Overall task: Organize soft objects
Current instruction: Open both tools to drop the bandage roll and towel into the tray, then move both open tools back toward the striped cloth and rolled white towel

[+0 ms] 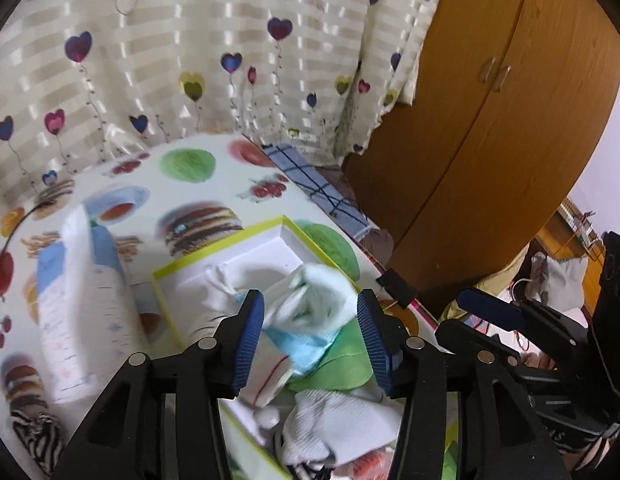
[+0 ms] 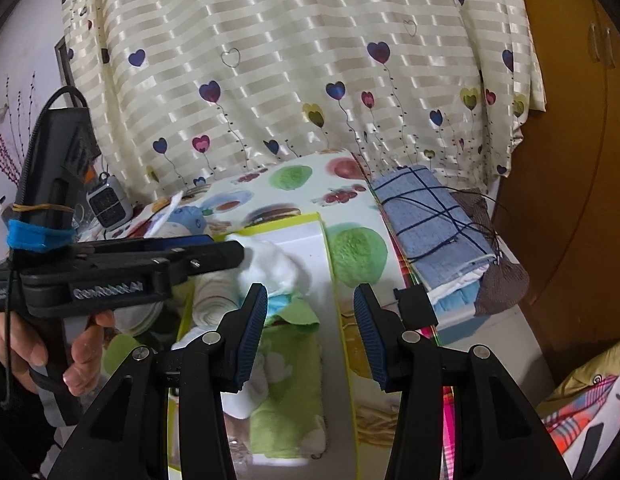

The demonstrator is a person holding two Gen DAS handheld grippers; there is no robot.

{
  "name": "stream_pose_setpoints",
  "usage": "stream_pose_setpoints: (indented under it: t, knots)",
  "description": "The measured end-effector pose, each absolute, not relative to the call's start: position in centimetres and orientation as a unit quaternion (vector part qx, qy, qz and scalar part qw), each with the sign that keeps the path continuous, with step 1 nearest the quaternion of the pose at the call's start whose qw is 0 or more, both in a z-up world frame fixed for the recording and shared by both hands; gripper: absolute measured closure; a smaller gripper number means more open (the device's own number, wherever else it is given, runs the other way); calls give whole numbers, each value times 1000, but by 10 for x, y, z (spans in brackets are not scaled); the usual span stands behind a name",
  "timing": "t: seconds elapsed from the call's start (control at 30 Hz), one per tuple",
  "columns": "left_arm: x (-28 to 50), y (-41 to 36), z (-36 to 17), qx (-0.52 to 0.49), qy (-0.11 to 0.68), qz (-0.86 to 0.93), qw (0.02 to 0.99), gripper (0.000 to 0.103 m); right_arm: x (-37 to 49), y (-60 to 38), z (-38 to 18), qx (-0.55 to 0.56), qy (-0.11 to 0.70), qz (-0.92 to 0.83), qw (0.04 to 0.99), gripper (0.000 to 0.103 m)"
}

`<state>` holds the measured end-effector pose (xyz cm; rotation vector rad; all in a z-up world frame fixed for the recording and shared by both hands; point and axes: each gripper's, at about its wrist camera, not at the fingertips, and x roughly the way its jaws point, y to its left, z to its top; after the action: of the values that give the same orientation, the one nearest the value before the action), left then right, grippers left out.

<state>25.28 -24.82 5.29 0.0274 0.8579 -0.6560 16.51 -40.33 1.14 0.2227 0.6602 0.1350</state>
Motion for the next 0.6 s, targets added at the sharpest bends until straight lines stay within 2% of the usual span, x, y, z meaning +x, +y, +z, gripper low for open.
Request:
stream_pose_setpoints:
  t: [0.27, 0.6]
  knots:
    - [223, -204, 77, -9, 381, -288, 878, 55, 146, -389, 30, 106, 303, 80, 944, 56]
    - [173, -170, 77, -9, 366, -272, 890, 55, 119, -362, 40, 96, 292, 111, 945, 56]
